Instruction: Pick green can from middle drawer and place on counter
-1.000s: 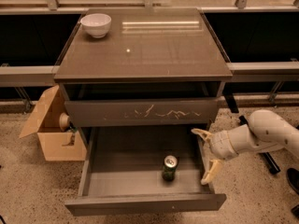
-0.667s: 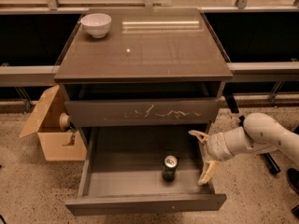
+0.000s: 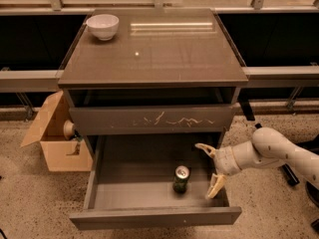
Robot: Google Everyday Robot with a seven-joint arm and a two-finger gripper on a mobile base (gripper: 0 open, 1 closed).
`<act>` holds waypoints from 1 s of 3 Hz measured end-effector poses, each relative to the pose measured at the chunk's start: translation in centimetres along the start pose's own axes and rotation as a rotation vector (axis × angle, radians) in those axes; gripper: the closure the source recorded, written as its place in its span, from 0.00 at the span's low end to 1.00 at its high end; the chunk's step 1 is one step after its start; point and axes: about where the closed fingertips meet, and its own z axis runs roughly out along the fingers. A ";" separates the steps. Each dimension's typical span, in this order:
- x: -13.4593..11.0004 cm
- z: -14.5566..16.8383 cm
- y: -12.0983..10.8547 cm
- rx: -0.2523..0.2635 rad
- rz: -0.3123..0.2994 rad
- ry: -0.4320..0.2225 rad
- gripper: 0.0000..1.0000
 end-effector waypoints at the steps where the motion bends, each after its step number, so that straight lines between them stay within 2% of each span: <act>1: 0.9 1.5 -0.2 -0.010 0.003 -0.023 0.00; 3: 2.3 4.1 -1.5 -0.018 0.024 -0.065 0.00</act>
Offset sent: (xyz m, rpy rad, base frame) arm 0.0250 0.0142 -0.0453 0.0673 0.0332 0.0039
